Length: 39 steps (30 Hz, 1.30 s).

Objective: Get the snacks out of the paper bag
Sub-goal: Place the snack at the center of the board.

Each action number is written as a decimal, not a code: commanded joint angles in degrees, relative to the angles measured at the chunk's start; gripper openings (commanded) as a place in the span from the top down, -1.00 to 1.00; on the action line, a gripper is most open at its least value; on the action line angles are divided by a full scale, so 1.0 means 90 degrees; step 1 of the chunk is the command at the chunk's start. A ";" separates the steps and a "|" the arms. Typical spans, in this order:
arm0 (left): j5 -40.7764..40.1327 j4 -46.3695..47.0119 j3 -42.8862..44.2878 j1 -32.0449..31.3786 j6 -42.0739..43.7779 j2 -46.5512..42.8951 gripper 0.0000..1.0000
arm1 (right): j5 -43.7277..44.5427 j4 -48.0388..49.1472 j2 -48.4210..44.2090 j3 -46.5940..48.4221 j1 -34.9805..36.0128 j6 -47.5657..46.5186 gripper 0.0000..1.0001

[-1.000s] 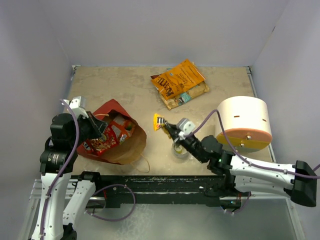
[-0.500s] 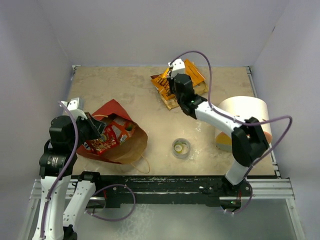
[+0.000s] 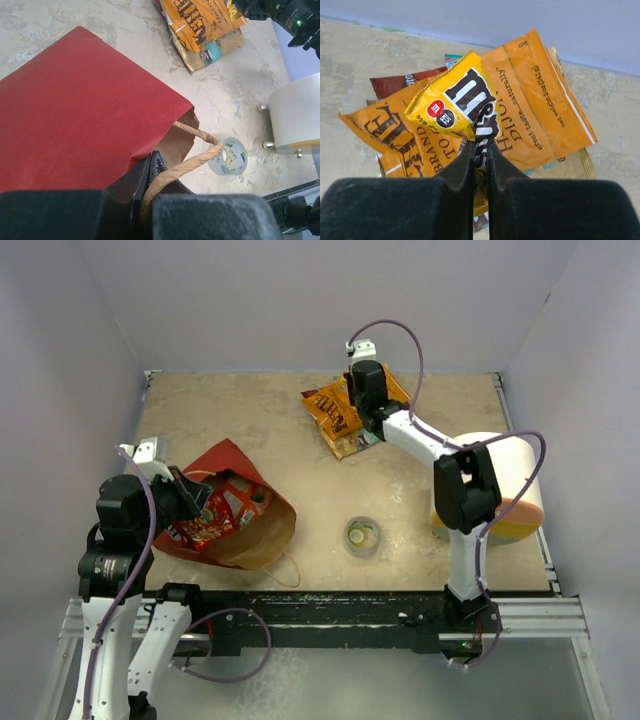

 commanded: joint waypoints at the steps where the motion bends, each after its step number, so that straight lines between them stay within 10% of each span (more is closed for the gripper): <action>1: 0.0075 0.0291 -0.0049 0.0098 0.0144 -0.0055 1.00 | 0.0015 0.0118 0.0173 0.0638 -0.0175 -0.0258 1.00; 15: 0.0089 0.0289 -0.0047 0.0174 0.0145 -0.0097 1.00 | 0.0115 -0.0467 0.1802 0.2266 -0.0619 -0.0663 0.98; 28: 0.0188 0.0301 -0.0060 0.0264 0.0157 0.0033 1.00 | -0.0191 -0.0654 0.0628 0.1709 -0.0625 -0.0575 -0.23; 39: 0.0073 0.0299 -0.0076 0.0301 0.0106 -0.0089 1.00 | -0.2057 0.0135 -0.1524 -0.1145 -0.0074 0.0818 -0.50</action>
